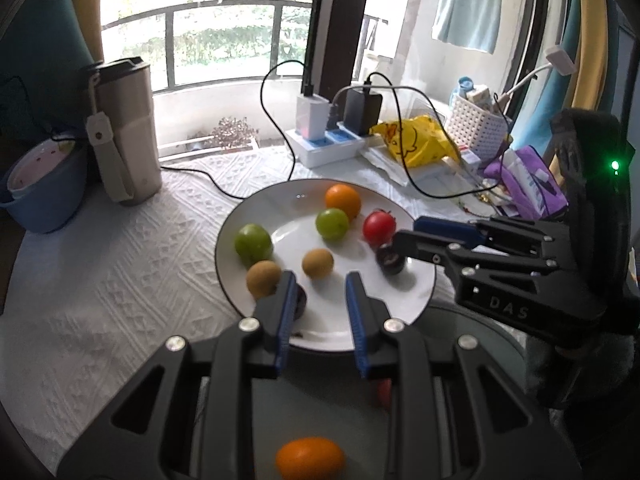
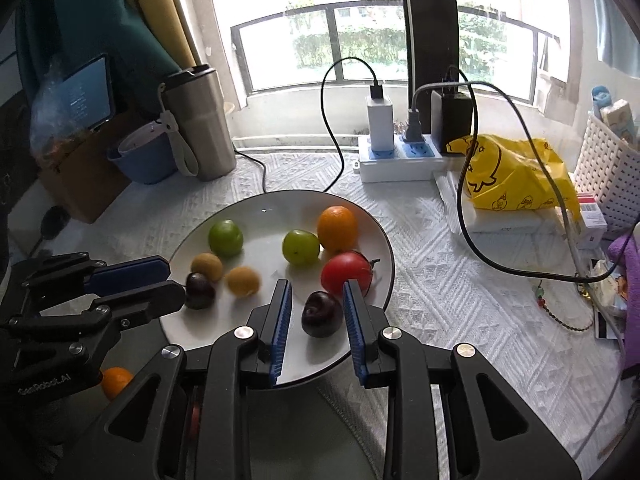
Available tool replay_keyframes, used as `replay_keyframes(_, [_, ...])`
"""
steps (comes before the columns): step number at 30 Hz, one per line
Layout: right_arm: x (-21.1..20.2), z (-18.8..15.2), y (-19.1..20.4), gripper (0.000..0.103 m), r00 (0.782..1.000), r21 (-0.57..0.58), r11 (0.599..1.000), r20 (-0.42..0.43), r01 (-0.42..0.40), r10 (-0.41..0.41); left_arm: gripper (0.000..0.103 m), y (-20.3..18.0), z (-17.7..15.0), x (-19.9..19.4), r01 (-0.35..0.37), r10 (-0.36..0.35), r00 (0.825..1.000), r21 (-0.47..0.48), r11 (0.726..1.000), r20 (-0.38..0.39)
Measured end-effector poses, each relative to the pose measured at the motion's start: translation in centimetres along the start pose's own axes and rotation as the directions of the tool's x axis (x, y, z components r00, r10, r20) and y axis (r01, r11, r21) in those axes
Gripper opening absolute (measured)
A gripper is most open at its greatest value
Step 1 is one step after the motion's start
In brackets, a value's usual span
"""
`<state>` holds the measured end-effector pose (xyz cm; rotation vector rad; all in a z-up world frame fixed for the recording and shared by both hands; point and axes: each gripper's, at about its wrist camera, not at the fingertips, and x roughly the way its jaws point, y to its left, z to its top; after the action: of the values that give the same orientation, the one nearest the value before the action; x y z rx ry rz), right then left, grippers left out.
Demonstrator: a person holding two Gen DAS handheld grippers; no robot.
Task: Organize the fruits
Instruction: 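Move both open tools back over the fruit mat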
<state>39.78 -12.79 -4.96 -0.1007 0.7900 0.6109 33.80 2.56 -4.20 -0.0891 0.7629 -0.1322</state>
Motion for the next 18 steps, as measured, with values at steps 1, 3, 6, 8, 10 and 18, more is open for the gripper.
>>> replay_keyframes(1, [-0.3,0.0,0.1,0.028,1.0,0.0,1.0,0.004,-0.002,0.002,0.027,0.0,-0.1,-0.3,0.001,-0.001,1.0,-0.001,1.0,0.003])
replay_keyframes(3, [-0.9,-0.1,0.3,0.028,1.0,0.001,1.0,0.009,-0.004,0.004,0.027,-0.1,-0.2,-0.8,0.001,-0.001,1.0,-0.001,1.0,0.009])
replay_keyframes(6, [-1.7,-0.4,0.7,0.028,1.0,0.001,1.0,0.016,-0.005,0.005,0.027,-0.2,-0.4,-1.6,0.0,0.0,1.0,0.0,1.0,0.018])
replay_keyframes(8, [-2.2,-0.5,1.0,0.028,1.0,0.0,1.0,0.02,-0.004,0.004,0.027,-0.3,-0.6,-2.1,-0.001,0.001,1.0,0.0,1.0,0.024])
replay_keyframes(10, [-2.8,-0.7,1.2,0.028,1.0,-0.001,1.0,0.024,-0.004,0.004,0.027,-0.4,-0.8,-2.8,-0.002,0.002,0.999,0.002,1.0,0.032])
replay_keyframes(18, [-5.0,-1.4,2.7,0.028,0.999,-0.02,1.0,0.045,-0.001,0.002,0.027,-0.6,-1.8,-5.2,-0.003,0.003,0.998,-0.002,1.0,0.061])
